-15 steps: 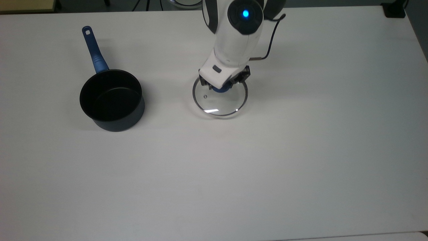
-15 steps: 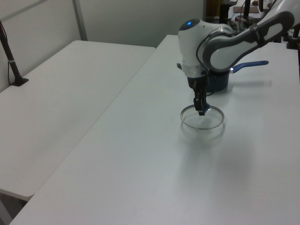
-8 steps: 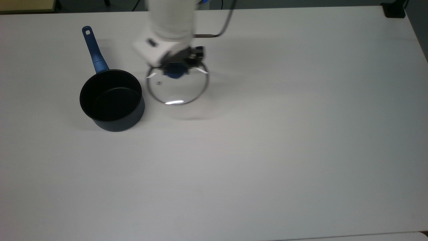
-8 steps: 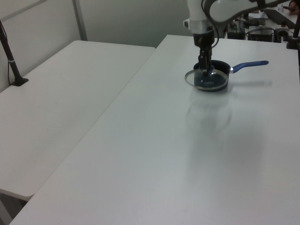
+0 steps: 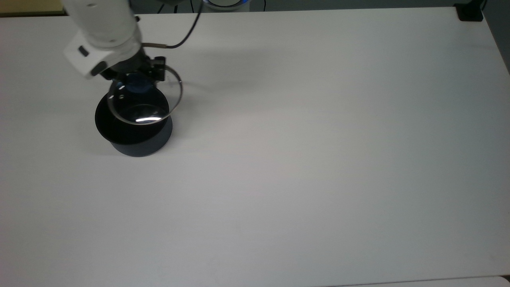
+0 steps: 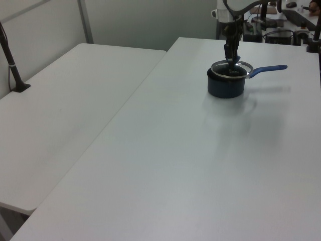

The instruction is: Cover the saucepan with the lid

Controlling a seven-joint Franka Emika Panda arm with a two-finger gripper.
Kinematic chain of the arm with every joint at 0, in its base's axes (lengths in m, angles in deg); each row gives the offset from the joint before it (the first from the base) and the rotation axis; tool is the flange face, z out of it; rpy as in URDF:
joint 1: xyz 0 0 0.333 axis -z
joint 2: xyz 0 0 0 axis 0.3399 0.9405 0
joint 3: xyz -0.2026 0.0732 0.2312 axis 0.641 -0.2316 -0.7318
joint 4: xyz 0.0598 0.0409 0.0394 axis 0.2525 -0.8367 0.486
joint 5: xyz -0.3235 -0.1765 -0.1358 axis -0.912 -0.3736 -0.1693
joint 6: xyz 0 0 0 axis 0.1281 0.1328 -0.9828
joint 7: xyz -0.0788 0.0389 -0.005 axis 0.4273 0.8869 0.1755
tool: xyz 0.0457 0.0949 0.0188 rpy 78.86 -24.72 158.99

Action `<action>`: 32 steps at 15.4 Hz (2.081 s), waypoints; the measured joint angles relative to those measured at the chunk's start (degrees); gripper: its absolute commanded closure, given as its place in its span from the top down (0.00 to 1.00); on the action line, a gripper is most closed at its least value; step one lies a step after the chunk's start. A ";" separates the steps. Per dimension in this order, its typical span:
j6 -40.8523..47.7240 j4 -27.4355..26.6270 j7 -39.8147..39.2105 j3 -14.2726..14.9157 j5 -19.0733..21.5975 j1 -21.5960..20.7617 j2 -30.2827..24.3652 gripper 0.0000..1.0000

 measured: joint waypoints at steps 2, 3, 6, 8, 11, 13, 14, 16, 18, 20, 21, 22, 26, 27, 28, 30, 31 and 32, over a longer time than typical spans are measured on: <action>-0.33 0.79 -0.18 -0.01 -0.51 1.25 1.36 0.47; -1.19 1.00 -0.18 -0.01 -0.57 1.62 1.84 0.47; -2.92 1.25 -0.18 -0.02 -0.58 1.93 2.98 0.47; -3.57 1.28 -0.18 -0.02 -0.59 2.05 3.52 0.47; -3.79 1.32 -0.18 -0.02 -0.59 2.22 3.84 0.46; -3.98 1.41 -0.18 -0.02 -0.64 2.23 4.27 0.46; -4.32 1.54 -0.17 -0.02 -0.65 2.23 4.38 0.46; -5.28 1.72 0.00 -0.02 -0.65 2.23 4.62 0.45; -5.71 1.79 0.21 -0.02 -0.65 2.23 4.78 0.45; -5.98 1.79 0.23 -0.03 -0.65 2.23 4.98 0.45; -6.00 1.80 0.23 -0.04 -0.65 2.23 5.10 0.45; -6.01 1.86 0.23 -0.05 -0.66 2.22 5.17 0.54; -6.01 1.92 0.27 -0.08 -0.65 2.19 5.36 1.00; -6.01 1.92 0.28 -0.08 -0.65 2.21 5.45 1.00; -6.01 1.93 0.29 -0.08 -0.65 2.24 5.51 1.00; -6.01 2.23 0.31 -0.08 -0.65 2.26 5.51 1.00; -6.01 2.85 0.36 -0.21 -0.65 2.20 5.27 1.00; -6.00 3.37 1.72 -0.52 -0.63 1.95 4.38 1.00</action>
